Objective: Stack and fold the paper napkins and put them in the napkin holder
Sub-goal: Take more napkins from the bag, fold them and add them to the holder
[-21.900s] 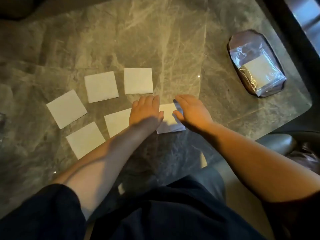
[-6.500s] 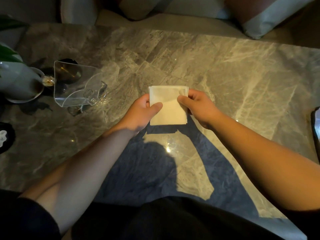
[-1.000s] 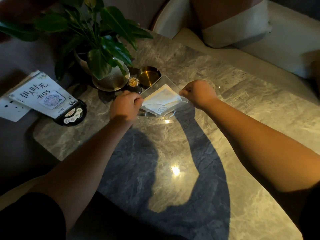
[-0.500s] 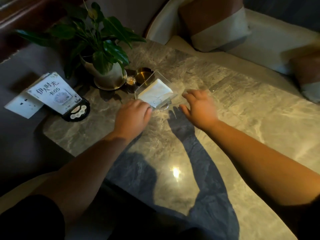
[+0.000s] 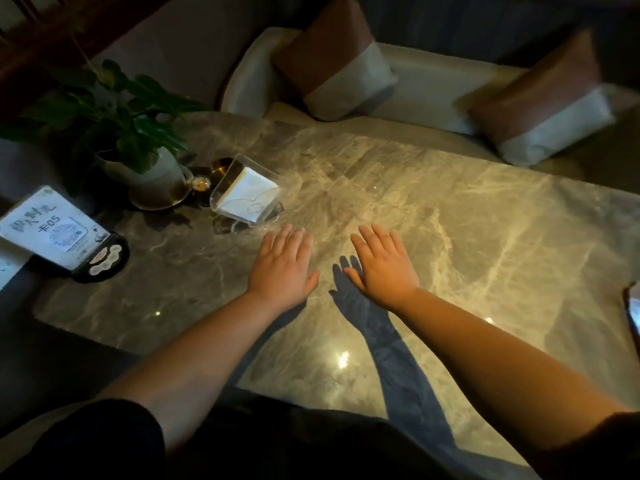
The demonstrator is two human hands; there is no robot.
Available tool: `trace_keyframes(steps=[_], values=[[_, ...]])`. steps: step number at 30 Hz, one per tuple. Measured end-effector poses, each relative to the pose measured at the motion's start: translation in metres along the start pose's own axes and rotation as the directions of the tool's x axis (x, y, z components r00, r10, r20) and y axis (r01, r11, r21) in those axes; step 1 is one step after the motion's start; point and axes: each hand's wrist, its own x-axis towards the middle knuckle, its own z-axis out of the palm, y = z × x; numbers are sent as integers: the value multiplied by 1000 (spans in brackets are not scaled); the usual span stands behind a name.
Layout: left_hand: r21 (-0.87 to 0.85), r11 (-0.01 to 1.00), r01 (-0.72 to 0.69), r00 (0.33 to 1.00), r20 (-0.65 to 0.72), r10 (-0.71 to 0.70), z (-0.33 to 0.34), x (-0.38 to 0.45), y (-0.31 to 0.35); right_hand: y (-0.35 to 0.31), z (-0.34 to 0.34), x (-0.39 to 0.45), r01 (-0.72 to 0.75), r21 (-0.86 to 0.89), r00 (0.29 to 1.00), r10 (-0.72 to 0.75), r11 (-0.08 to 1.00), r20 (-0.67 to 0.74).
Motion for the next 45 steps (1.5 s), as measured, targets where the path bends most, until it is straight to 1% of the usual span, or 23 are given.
trace_keyframes(steps=[4, 8, 13, 18, 25, 30, 38, 42, 45], values=[[6, 993, -117, 993, -8, 117, -2, 11, 30, 23, 0, -37, -122, 15, 992, 123, 992, -38], [11, 968, -251, 967, -26, 252, -7, 29, 70, 51, 2, -78, -263, 21, 962, 264, 965, -76], [-15, 936, -352, 936, -29, 351, -9, 43, 138, 95, 3, -134, -393, 33, 917, 395, 919, -55], [-58, 892, -448, 894, -22, 448, 2, 53, 215, 142, 9, -191, -493, 34, 869, 494, 869, -28], [-92, 785, -612, 790, -29, 612, 12, 80, 325, 202, 17, -269, -648, 50, 760, 650, 760, -12], [-92, 707, -701, 711, -16, 703, 25, 92, 393, 241, 32, -316, -740, 59, 672, 740, 670, 33], [-90, 608, -789, 609, 21, 793, 50, 96, 475, 285, 54, -376, -835, 133, 544, 837, 533, 63], [-81, 565, -821, 563, 48, 825, 58, 97, 512, 304, 67, -401, -854, 151, 512, 856, 499, 70], [-86, 533, -841, 530, 63, 846, 65, 99, 537, 318, 76, -415, -864, 204, 481, 874, 460, 66]])
